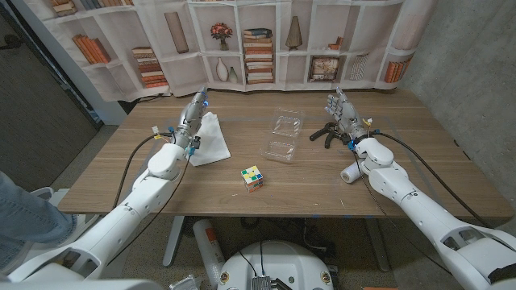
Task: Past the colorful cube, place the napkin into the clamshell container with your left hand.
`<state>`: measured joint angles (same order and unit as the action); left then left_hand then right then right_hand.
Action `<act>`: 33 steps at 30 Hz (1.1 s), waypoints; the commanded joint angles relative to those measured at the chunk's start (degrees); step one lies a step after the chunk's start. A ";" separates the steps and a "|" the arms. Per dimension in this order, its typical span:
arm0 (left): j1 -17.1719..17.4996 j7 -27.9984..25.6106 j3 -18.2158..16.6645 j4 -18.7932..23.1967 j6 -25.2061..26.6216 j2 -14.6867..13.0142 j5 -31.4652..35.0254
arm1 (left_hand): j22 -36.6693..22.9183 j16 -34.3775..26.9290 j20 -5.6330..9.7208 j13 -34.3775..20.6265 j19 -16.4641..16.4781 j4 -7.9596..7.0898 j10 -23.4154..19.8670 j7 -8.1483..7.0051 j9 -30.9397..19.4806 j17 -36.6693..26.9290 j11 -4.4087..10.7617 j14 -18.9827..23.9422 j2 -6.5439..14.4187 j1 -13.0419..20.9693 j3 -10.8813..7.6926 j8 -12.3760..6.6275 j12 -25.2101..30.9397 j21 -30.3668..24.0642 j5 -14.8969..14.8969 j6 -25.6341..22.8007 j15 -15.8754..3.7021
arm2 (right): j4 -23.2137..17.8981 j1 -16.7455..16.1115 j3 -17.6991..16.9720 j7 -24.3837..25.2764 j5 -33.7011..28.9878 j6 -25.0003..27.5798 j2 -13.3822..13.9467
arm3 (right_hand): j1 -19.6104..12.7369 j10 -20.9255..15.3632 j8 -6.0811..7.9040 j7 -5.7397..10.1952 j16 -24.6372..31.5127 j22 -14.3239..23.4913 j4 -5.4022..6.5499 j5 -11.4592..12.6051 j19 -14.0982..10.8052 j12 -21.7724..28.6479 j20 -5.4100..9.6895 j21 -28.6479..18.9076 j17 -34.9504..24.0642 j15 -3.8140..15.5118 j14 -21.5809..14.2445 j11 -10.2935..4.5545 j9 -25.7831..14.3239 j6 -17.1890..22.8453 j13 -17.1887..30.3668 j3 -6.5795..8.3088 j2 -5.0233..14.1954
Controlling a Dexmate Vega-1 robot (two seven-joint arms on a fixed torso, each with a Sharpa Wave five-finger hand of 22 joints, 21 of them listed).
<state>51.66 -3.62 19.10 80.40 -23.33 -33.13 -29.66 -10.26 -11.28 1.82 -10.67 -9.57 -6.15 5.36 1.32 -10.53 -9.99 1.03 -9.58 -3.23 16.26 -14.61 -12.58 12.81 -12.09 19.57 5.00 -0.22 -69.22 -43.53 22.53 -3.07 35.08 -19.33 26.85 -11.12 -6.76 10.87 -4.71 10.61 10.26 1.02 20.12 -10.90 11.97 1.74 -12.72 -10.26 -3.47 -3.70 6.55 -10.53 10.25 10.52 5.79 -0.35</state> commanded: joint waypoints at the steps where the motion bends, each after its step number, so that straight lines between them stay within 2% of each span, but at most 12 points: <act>1: 2.35 -1.56 -1.02 2.93 0.20 -2.10 1.60 | -0.13 -0.11 -0.40 -0.04 -4.41 0.50 -0.58 -0.06 -0.12 -0.22 0.04 0.17 0.09 0.87 -0.09 -0.15 0.23 -0.22 0.22 -0.46 -0.12 | -0.72 -0.43 -0.08 -0.81 0.10 -0.38 0.73 | -0.48 -0.53 0.34 -0.18 0.19 0.18 -0.34 -0.08 -0.67 0.36 0.06 0.18 -0.22 0.18 -0.44 -0.01 -0.22 0.40 0.21 0.04 0.16; 24: 7.38 -6.12 -4.02 8.01 1.60 -5.87 4.86 | -0.13 -0.08 -0.50 -0.04 -4.19 0.73 -1.31 -0.04 -0.14 -0.23 0.05 0.98 0.12 1.26 0.13 -0.18 0.22 -0.11 0.34 -1.45 -0.18 | -1.62 -1.69 -0.32 -0.33 0.04 -1.02 0.96 | -0.58 -1.48 0.37 -0.03 0.27 0.18 -0.44 -0.35 -1.13 0.68 0.09 0.26 -0.23 0.15 -0.88 -0.05 -0.23 0.53 0.23 -0.09 0.30; 33: 8.57 -6.94 -5.53 8.29 0.78 -6.13 4.85 | -0.13 -0.05 -0.55 -0.05 -4.08 0.82 -1.71 -0.04 -0.14 -0.23 0.13 1.21 0.13 1.41 0.22 -0.16 0.26 -0.09 0.39 -1.76 -0.17 | -0.69 -1.20 -0.31 -0.45 -0.14 -2.00 0.42 | -0.64 -1.61 0.36 -0.04 0.31 0.18 -0.50 -0.45 -1.60 0.70 0.42 0.19 -0.23 0.35 -1.09 -0.14 -0.23 0.52 0.24 -0.14 0.36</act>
<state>58.55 -9.11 15.30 87.59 -22.16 -38.44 -25.30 -10.25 -11.28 1.53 -10.67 -9.87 -5.61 3.91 1.32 -10.52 -9.99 1.23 -8.76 -3.07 17.16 -14.53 -12.58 12.81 -12.09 19.57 3.56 -0.63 -70.65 -45.02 22.26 -3.42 35.12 -20.35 27.70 -11.42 -7.80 10.87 -4.71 10.61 10.26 0.78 19.86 -11.70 12.41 1.92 -12.50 -10.26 -3.45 -4.14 6.56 -10.53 10.24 10.52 5.54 -0.05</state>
